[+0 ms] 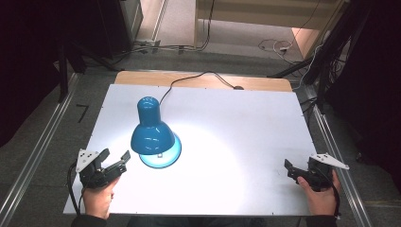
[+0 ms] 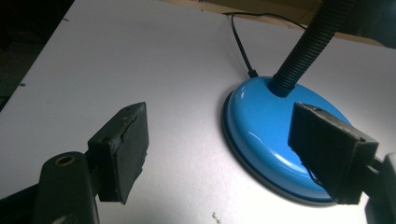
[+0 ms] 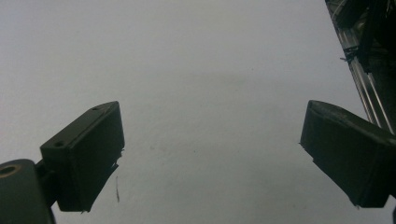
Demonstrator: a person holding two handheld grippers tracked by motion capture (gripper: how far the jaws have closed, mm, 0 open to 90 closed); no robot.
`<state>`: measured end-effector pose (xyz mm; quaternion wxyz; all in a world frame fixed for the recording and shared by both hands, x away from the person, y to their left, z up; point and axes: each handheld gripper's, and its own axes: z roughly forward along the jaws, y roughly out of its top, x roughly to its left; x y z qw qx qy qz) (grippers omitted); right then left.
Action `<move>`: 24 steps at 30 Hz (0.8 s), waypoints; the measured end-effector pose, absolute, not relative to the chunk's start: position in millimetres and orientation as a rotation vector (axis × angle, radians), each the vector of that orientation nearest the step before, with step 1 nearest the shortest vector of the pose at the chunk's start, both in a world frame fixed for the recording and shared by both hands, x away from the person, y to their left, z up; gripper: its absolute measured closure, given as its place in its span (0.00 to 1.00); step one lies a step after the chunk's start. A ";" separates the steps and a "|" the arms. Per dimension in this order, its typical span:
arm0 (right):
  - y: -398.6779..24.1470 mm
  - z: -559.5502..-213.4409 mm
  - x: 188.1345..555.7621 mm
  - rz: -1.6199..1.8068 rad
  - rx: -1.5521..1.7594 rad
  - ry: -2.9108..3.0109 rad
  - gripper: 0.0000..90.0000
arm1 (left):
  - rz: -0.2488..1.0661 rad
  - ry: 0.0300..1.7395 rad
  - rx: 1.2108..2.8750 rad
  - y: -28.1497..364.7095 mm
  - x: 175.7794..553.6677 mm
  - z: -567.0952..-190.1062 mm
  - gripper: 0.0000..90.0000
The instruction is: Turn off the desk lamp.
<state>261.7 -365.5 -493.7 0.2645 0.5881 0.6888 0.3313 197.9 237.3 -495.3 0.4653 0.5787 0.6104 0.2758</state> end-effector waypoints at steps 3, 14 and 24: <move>-366.0 -494.8 262.9 0.892 1.597 1.864 0.05 | 0.673 1.490 1.432 234.8 198.0 -496.0 0.23; -366.6 -494.7 262.1 0.881 1.605 1.852 0.05 | 0.643 1.473 1.469 226.5 201.8 -498.7 0.25; -366.4 -495.0 261.8 0.879 1.604 1.854 0.05 | 0.651 1.445 1.503 219.8 202.8 -499.6 0.31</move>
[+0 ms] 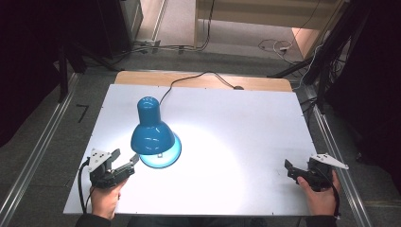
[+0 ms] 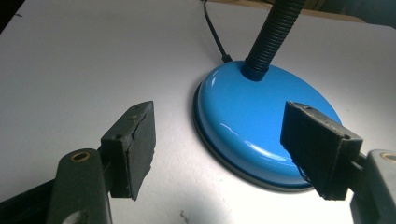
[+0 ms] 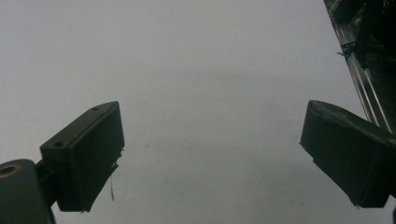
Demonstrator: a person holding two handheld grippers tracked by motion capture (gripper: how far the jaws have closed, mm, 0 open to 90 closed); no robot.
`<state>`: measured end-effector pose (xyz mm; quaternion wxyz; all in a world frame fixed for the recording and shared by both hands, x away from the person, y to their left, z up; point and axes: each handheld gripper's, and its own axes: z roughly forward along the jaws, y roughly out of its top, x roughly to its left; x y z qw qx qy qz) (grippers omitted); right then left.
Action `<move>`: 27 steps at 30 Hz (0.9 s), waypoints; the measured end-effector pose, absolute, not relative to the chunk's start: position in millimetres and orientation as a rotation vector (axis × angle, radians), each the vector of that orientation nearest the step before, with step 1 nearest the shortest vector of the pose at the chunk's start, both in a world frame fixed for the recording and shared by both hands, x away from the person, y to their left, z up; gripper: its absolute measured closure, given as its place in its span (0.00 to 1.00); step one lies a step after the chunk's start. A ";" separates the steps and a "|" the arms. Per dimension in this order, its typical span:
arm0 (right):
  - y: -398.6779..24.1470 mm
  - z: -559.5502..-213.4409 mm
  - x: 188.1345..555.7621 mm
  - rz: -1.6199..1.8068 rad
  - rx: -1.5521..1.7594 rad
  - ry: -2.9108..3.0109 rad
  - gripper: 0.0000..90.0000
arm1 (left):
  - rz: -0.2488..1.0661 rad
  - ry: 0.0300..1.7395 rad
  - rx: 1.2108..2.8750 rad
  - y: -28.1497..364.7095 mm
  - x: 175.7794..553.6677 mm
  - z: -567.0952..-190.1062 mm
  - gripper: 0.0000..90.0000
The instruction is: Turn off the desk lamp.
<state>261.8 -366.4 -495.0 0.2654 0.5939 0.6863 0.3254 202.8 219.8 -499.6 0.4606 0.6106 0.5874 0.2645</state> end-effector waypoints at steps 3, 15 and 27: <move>-366.5 -494.9 261.5 0.880 1.604 1.854 0.05 | 0.655 1.440 1.509 217.6 203.4 -500.2 0.33; -366.8 -494.9 261.1 0.880 1.603 1.855 0.05 | 0.662 1.425 1.536 208.2 207.4 -501.6 0.43; -366.3 -495.2 261.2 0.875 1.609 1.857 0.05 | 0.655 1.396 1.549 200.8 210.6 -501.8 0.63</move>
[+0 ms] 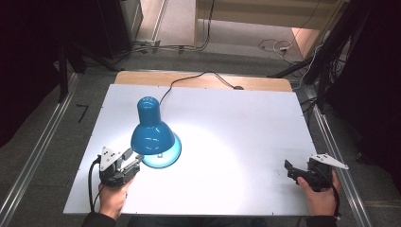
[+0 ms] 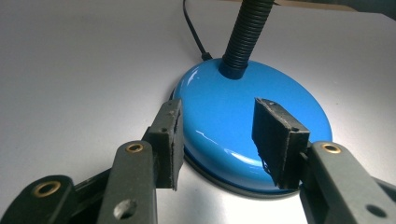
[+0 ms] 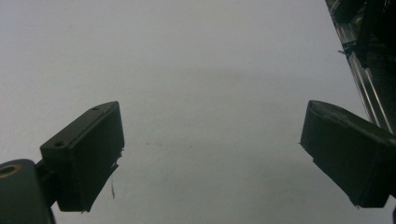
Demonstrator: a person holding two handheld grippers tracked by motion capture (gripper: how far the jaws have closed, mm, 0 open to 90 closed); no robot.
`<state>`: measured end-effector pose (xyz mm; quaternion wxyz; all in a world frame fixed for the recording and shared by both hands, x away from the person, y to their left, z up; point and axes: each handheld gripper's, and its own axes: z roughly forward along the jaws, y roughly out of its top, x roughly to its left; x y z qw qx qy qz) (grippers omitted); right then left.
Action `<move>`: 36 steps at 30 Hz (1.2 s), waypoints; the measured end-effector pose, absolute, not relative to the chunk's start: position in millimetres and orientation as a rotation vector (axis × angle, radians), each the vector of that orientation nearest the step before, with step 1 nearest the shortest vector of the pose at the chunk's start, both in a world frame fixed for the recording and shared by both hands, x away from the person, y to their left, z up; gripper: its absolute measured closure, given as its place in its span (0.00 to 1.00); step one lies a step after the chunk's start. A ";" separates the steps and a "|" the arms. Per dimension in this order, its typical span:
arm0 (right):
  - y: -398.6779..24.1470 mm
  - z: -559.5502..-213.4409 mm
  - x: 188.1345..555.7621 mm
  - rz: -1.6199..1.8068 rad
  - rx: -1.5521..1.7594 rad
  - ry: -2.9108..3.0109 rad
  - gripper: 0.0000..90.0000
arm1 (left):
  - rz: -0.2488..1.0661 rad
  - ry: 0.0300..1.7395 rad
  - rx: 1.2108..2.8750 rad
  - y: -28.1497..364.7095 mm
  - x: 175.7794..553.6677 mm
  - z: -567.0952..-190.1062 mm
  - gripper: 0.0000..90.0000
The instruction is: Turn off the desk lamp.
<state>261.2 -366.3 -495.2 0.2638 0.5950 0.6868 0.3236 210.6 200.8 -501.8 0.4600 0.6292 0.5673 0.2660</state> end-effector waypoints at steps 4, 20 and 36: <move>-366.5 -495.2 261.0 0.875 1.605 1.860 0.05 | 0.635 1.381 1.564 199.2 212.0 -502.2 0.72; -366.3 -495.7 261.2 0.872 1.604 1.862 0.05 | 0.595 1.325 1.604 183.2 217.7 -503.6 0.90; -365.8 -496.1 261.4 0.871 1.605 1.870 0.05 | 0.567 1.263 1.661 165.4 224.1 -507.2 1.00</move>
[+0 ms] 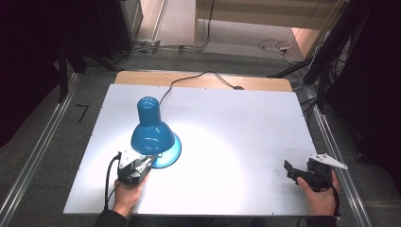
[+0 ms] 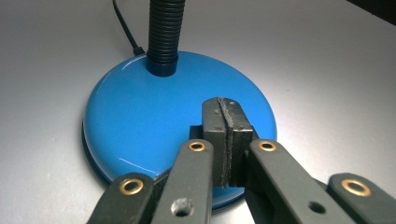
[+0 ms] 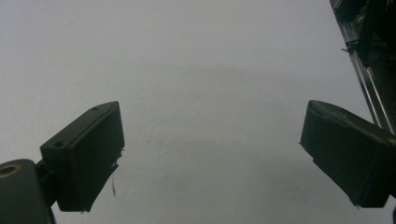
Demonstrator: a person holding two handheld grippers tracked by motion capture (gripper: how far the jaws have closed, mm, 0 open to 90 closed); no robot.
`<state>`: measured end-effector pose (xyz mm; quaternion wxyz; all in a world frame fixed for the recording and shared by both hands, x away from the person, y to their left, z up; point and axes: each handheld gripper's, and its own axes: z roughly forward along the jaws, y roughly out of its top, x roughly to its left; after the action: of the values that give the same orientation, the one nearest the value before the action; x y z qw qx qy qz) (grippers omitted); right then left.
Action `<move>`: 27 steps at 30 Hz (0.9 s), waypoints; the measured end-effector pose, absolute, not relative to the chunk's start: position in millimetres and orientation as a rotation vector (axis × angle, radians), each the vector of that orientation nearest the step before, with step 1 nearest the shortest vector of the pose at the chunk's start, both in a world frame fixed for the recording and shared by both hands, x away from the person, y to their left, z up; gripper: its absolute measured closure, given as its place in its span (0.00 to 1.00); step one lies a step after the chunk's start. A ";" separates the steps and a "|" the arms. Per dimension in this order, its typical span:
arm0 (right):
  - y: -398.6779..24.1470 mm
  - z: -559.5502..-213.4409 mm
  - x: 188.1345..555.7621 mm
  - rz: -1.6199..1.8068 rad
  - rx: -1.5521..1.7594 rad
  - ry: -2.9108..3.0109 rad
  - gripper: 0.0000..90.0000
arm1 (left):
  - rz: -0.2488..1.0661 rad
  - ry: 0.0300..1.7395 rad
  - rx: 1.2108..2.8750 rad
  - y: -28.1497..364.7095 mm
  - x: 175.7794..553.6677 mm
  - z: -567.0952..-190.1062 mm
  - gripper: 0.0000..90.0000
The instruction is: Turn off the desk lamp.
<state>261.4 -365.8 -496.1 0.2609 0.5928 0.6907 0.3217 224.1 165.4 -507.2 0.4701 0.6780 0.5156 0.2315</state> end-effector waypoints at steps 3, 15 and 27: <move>-365.9 -496.1 261.3 0.870 1.607 1.869 0.05 | 0.561 1.257 1.673 163.6 225.2 -507.6 1.00; -366.2 -496.4 261.5 0.872 1.604 1.872 0.05 | 0.554 1.256 1.710 157.8 229.5 -511.5 1.00; -366.3 -496.4 261.4 0.875 1.603 1.873 0.05 | 0.547 1.265 1.714 158.9 233.7 -514.0 1.00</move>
<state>261.4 -366.3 -496.4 0.2597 0.5917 0.6915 0.3228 233.7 158.9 -514.0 0.4537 0.6945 0.5125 0.2216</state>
